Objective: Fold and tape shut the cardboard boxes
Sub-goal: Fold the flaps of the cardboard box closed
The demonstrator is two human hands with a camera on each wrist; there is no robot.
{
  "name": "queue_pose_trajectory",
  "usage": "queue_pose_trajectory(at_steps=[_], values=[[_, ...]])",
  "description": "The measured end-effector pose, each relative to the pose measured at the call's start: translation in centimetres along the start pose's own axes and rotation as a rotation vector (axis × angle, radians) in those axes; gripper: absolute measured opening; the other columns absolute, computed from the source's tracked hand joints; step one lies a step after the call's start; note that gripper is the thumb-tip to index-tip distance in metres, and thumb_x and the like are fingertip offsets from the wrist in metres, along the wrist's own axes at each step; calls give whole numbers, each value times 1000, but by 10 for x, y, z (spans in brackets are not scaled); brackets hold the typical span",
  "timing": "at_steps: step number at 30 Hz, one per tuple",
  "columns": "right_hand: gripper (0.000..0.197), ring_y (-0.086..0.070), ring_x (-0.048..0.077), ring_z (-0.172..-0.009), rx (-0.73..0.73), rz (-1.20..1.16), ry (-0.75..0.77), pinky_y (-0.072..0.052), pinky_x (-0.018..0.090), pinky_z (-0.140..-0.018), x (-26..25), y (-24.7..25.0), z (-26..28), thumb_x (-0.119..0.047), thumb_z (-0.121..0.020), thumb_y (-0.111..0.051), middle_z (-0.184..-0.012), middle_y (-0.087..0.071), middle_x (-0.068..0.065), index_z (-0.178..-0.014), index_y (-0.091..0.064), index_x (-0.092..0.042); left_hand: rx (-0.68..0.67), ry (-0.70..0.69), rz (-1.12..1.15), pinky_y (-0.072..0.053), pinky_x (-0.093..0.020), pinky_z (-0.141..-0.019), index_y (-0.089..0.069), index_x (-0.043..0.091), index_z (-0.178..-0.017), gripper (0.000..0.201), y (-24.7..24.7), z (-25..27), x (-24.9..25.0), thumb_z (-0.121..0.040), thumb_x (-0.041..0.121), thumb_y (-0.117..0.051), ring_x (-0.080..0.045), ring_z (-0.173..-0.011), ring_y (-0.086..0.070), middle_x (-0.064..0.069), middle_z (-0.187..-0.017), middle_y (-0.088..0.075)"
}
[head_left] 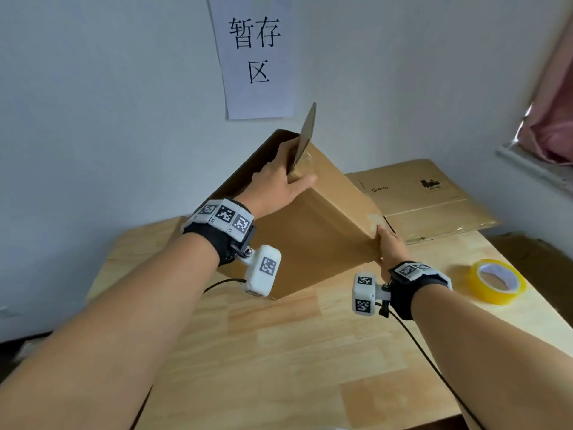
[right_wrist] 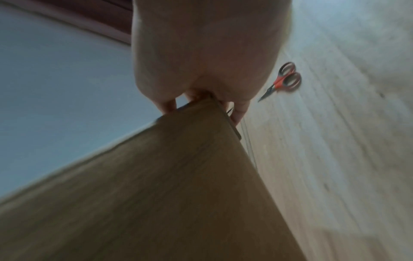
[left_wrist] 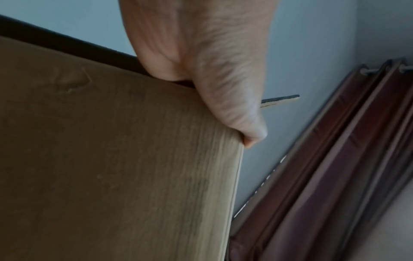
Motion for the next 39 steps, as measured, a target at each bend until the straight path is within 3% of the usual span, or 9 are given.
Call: queue_pose_trajectory(at_steps=[4,8,10,14,17,28,32,35,39], values=[[26,-43,21,-70,27,35,-113,-37,36,-75,29,21,-6,-24,-89,-40,-77,-46,8,-64,-41,-16,-70,-56,-76,-34,-54,-105,-16,36,-143,66,-31,-9,24,-89,52,-52,-18,-119,-51,8,-122,-57],[39,-52,27,-68,-20,131,-219,-44,37,-73,77,43,-43,-53,-63,-47,-65,-52,10,-58,-50,-14,-217,-94,-219,-21,-57,-109,-12,33,-145,67,-73,-12,41,-92,50,-49,-23,-129,-40,4,-136,-48],[47,-55,28,-72,-75,140,-261,-45,41,-78,91,47,-46,-58,-69,-53,-67,-57,11,-66,-56,-10,-268,-106,-305,-21,-54,-106,-10,33,-147,69,-93,-11,43,-92,52,-47,-25,-129,-38,0,-139,-47],[43,-51,29,-118,-188,125,-377,-41,42,-93,91,29,-5,-39,-91,-56,-129,-51,6,-126,-51,-14,-326,-87,-405,-23,-53,-105,-8,31,-150,72,-124,-6,30,-93,52,-45,-29,-131,-36,-1,-145,-42],[49,-39,30,-132,-212,110,-349,-38,42,-99,82,24,-6,-32,-95,-54,-150,-33,5,-139,-42,-15,-378,-50,-497,-25,-50,-103,-7,29,-151,72,-143,5,4,-93,50,-45,-29,-129,-36,1,-143,-44],[42,-51,23,-122,-314,122,-83,-41,36,-101,1,-10,-14,-35,-100,-41,-137,-50,6,-134,-45,-11,-332,-8,-538,-26,-48,-101,-4,28,-151,74,-149,9,-12,-93,53,-42,-26,-126,-37,3,-138,-48],[47,-64,20,-101,-397,192,1,-47,39,-97,-34,-34,0,-57,-96,-31,-103,-67,3,-97,-60,-19,-287,-5,-555,-27,-46,-99,-4,28,-151,75,-150,8,-12,-93,54,-43,-23,-122,-39,5,-143,-43],[56,-64,20,-99,-414,176,21,-53,40,-89,-63,-38,10,-70,-89,-30,-103,-66,6,-95,-58,-22,-259,29,-566,-27,-46,-97,-2,27,-151,77,-154,4,-8,-93,53,-44,-24,-124,-37,4,-145,-40],[33,-62,19,-96,-396,306,72,-57,36,-83,-89,-43,26,-44,-91,-55,-107,-63,9,-103,-55,-14,-217,99,-531,-26,-49,-99,-7,25,-151,74,-157,-2,-3,-93,49,-46,-29,-126,-36,2,-142,-43]])
Point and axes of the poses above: each hand's wrist, its own z-axis away from the middle knuckle, its own y-axis out of the back of the hand, x = y × z, the point moved 10 cm from there along -z, towards the middle knuckle
